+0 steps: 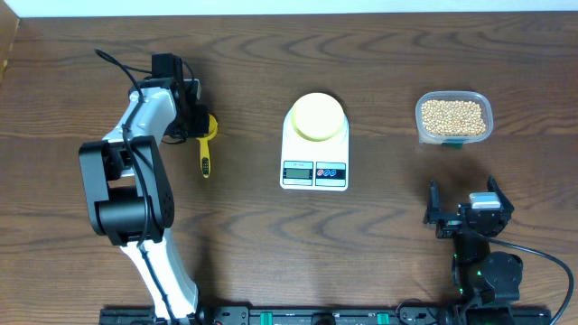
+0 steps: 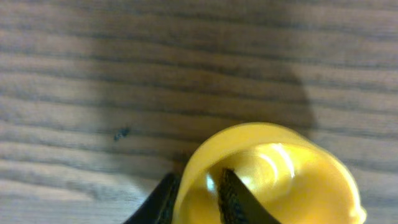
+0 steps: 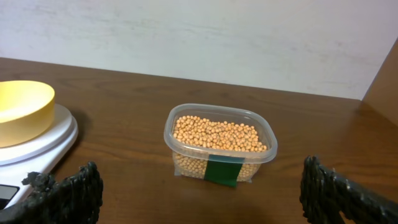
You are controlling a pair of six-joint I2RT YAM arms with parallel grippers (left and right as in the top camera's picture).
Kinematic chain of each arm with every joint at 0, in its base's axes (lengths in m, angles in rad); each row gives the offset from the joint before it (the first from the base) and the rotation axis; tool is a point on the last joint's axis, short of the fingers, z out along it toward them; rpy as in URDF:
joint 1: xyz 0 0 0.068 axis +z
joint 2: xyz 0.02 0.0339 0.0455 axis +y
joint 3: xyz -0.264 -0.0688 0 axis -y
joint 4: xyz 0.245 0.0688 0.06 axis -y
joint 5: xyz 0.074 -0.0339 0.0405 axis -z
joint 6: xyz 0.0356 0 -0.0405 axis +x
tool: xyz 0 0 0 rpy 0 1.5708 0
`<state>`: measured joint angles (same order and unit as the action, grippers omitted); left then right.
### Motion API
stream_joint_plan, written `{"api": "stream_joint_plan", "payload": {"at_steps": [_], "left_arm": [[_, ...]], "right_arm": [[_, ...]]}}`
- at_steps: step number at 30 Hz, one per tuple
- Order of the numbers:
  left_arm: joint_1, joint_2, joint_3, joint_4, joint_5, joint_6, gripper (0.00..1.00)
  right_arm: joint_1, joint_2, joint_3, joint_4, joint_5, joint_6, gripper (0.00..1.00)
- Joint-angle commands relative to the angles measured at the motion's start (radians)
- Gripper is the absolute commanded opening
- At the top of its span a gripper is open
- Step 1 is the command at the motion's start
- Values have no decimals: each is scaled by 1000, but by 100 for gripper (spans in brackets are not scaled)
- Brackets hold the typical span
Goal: Scoop item into bowl and weigh 50g on scale
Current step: 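Close the left gripper on the yellow scoop's cup rim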
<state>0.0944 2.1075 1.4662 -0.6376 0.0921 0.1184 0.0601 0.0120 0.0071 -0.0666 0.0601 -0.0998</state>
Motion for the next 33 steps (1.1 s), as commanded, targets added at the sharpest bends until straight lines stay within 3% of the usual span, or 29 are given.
{"api": "stream_joint_plan", "payload": {"at_steps": [1,9,19,25,33], "left_arm": [[-2,38,-8,-5,1,-5,8],[-2,-23,-4,-5,2,-47,8],[-2,-366,1,-12,2,-160,7],[-2,-518,1,-64,2,-166,8],[-8,-548,0,-169,2,-165,8]], "right_arm": [[0,-6,-2,-3,5,-13,99],[0,-6,-2,-3,5,-13,99],[0,-6,-2,-3,5,-13,99],[0,-6,-2,-3,5,-13,99],[0,-6,-2,-3,5,-13,99]]}}
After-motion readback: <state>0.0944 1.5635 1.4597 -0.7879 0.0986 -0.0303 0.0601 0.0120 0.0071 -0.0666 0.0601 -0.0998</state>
